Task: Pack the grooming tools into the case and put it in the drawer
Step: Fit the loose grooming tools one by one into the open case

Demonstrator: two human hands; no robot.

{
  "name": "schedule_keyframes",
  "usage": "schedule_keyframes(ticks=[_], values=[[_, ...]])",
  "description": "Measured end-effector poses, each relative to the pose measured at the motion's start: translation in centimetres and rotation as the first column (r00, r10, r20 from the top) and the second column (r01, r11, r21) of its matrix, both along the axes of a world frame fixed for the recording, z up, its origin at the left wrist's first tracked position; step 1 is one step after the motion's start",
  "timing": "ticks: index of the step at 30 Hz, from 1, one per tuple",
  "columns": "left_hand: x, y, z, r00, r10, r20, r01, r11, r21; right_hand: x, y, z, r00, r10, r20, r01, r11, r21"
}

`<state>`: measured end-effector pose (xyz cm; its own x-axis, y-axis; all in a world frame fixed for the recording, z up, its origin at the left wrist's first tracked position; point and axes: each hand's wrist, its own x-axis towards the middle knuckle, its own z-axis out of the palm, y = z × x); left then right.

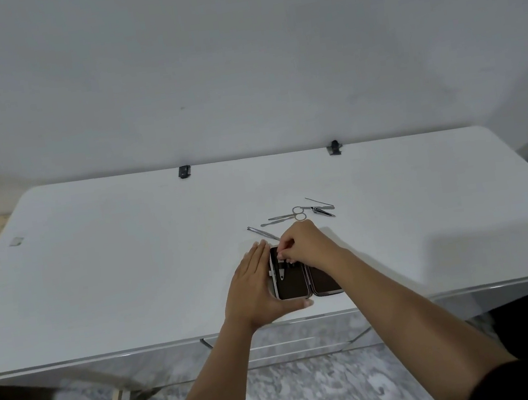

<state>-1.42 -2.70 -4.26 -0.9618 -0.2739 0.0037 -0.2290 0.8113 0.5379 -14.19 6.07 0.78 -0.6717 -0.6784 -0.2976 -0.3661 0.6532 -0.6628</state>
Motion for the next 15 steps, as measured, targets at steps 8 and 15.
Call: schedule_keyframes(ticks=[8,15], values=[[0.0,0.0,0.1,1.000,-0.003,-0.020,0.002,1.000,-0.010,-1.1,0.4,-0.4,0.979,-0.150,-0.135,0.125,0.977,-0.174],[-0.1,-0.1,-0.2,1.000,-0.004,-0.006,0.004,1.000,-0.021,-3.4,2.1,-2.0,0.864,-0.394,-0.315,0.358,0.919,-0.168]])
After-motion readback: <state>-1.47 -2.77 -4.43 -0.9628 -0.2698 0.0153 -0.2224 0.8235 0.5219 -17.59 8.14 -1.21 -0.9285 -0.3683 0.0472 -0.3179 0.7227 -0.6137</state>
